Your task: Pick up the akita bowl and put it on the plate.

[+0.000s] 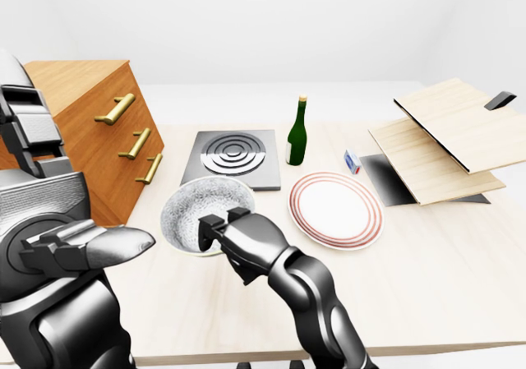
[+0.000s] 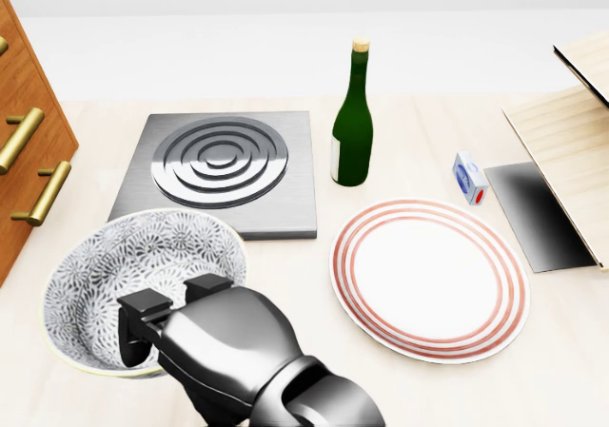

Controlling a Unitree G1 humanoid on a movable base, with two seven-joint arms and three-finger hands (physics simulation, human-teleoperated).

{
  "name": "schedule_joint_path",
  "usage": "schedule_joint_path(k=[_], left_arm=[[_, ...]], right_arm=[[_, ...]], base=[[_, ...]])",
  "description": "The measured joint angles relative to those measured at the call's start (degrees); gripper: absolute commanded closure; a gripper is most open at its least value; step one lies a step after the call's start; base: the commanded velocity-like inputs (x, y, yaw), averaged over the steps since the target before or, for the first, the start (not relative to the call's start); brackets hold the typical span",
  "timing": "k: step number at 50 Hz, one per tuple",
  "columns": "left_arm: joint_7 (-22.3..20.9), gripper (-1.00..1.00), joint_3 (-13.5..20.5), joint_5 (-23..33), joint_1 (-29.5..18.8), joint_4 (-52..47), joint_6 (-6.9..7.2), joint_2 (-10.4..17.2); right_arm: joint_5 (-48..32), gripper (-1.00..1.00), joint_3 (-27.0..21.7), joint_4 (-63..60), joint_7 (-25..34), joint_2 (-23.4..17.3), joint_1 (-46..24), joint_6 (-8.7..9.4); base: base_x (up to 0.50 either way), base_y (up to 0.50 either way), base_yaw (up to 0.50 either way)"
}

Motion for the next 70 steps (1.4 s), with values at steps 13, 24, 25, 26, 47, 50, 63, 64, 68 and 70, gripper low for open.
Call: schedule_joint_path(k=[13, 24, 25, 26, 47, 50, 63, 64, 68, 70], left_arm=[[-0.2, -1.00, 0.0, 0.3, 0.1, 0.1, 0.00, -0.1], [-0.2, -1.00, 0.0, 0.3, 0.0, 0.2, 0.00, -0.1], [-0.2, -1.00, 0.0, 0.3, -0.1, 0.2, 0.00, -0.1], [-0.2, -1.00, 0.0, 0.3, -0.1, 0.2, 0.00, -0.1], [-0.6, -1.00, 0.0, 0.9, 0.0, 0.1, 0.00, -0.2], [-0.6, -1.00, 0.0, 0.8, 0.0, 0.0, 0.00, -0.2], [-0.7, -1.00, -0.1, 0.8, 0.3, -0.5, 0.00, -0.2], [-0.7, -1.00, -0.2, 0.8, 0.3, -0.5, 0.00, -0.3], [-0.9, -1.00, -0.3, 1.0, 0.4, -0.4, 0.00, -0.3], [-1.0, -1.00, -0.3, 1.1, 0.4, -0.4, 0.00, -0.4]], right_arm=[[-1.5, 0.95, -3.0, -4.2, 0.0, 2.3, -4.4, 0.41], [-1.5, 0.95, -5.4, -5.6, 0.0, 3.3, -7.4, 0.44], [-1.5, 0.95, -5.6, -5.7, 0.0, 3.3, -7.5, 0.36], [-1.4, 0.96, -5.9, -5.6, 0.0, 3.1, -7.6, 0.20], [2.8, 0.96, -15.8, -6.4, 0.0, -3.4, -10.6, -2.65], [3.4, 0.95, -17.5, -6.7, 0.0, -4.6, -11.3, -2.88], [7.6, 0.95, -25.7, -7.1, 0.0, -10.9, -12.5, -2.71], [7.9, 0.96, -26.3, -6.9, 0.0, -11.4, -12.5, -2.62], [9.4, 0.95, -28.4, -6.6, 0.0, -13.3, -12.7, -1.94], [9.9, 0.95, -29.2, -6.7, 0.0, -14.0, -12.8, -1.57]], base=[[0.00, 0.00, 0.00], [0.00, 0.00, 0.00], [0.00, 0.00, 0.00], [0.00, 0.00, 0.00], [0.00, 0.00, 0.00], [0.00, 0.00, 0.00], [0.00, 0.00, 0.00], [0.00, 0.00, 0.00], [0.00, 0.00, 0.00], [0.00, 0.00, 0.00]])
